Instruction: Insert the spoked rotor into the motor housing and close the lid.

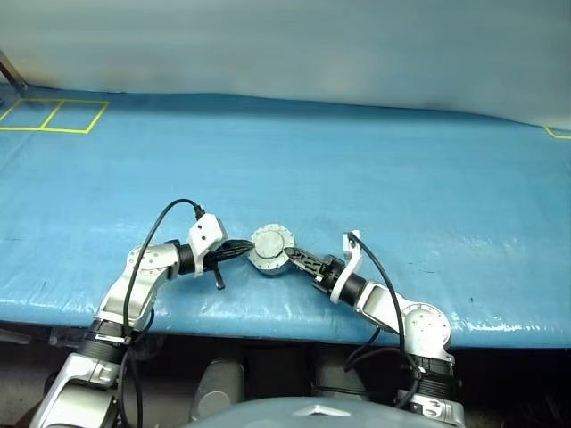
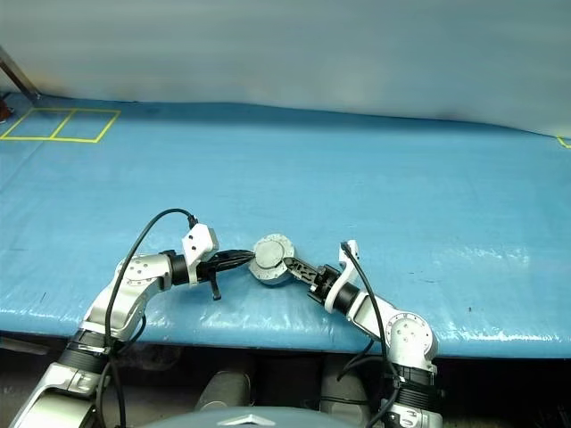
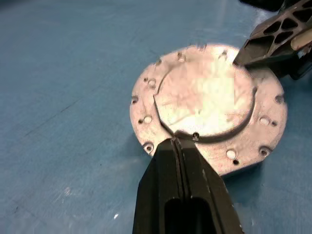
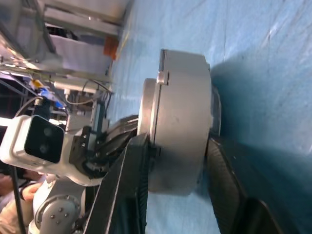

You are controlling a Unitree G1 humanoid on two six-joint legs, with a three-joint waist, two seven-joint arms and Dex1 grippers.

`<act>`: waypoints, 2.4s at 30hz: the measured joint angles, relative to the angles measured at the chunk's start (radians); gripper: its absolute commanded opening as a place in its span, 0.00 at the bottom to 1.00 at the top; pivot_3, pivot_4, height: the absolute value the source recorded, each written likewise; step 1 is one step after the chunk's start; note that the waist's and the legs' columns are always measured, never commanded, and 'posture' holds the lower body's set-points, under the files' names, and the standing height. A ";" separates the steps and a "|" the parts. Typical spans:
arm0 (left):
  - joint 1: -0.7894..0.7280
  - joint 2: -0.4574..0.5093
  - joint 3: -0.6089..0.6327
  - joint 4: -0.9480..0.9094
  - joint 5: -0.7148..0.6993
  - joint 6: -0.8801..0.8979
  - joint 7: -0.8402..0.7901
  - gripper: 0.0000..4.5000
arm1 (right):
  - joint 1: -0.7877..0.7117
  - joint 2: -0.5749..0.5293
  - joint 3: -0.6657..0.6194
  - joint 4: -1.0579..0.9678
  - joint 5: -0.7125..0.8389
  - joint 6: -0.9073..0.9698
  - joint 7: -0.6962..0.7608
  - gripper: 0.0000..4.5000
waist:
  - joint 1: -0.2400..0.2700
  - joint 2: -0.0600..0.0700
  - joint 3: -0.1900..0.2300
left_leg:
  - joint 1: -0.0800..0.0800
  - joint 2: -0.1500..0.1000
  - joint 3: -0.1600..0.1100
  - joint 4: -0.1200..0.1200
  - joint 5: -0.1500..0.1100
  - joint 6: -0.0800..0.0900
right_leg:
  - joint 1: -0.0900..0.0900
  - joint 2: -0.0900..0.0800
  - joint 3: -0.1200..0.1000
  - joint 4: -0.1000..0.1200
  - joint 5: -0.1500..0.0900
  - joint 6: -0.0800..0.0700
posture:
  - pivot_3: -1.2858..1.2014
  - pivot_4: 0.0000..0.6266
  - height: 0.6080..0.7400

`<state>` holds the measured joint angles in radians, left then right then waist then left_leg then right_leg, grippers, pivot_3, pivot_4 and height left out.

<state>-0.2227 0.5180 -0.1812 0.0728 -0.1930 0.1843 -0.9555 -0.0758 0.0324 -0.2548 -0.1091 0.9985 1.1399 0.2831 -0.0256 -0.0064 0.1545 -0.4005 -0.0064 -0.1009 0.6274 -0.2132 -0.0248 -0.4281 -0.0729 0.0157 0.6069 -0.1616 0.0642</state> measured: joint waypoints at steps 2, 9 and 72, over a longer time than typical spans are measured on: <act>0.000 0.000 0.000 0.000 0.000 0.000 0.000 0.00 | 0.000 0.001 0.000 0.005 0.004 -0.003 -0.001 0.34 | -0.001 0.000 0.000 | 0.000 0.000 0.000 0.000 0.000 0.000 | 0.000 0.000 0.000 0.000 0.000 0.000 | 0.52 0.24 1.00; 0.001 -0.001 0.000 -0.001 0.000 0.000 0.000 0.00 | -0.003 -0.007 0.003 0.007 0.007 -0.007 -0.003 0.27 | 0.000 0.000 0.000 | 0.000 0.000 0.000 0.000 0.000 0.000 | 0.000 0.000 0.000 0.000 0.000 0.000 | 0.52 0.24 1.00; 0.046 -0.446 0.391 -0.041 -0.869 0.634 0.233 0.72 | -0.059 -0.029 0.096 -0.146 0.319 -0.132 -0.123 0.27 | -0.034 0.002 0.007 | -0.011 0.000 -0.001 0.003 0.001 0.001 | -0.008 0.001 -0.002 0.002 0.000 0.000 | 0.52 0.24 1.00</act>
<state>-0.1765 0.0716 0.2097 0.0320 -1.0616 0.8179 -0.7228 -0.1350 0.0036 -0.1587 -0.2547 1.3172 1.0083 0.1598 -0.0591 -0.0041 0.1616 -0.4114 -0.0066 -0.1024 0.6306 -0.2125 -0.0237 -0.4356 -0.0715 0.0139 0.6089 -0.1615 0.0644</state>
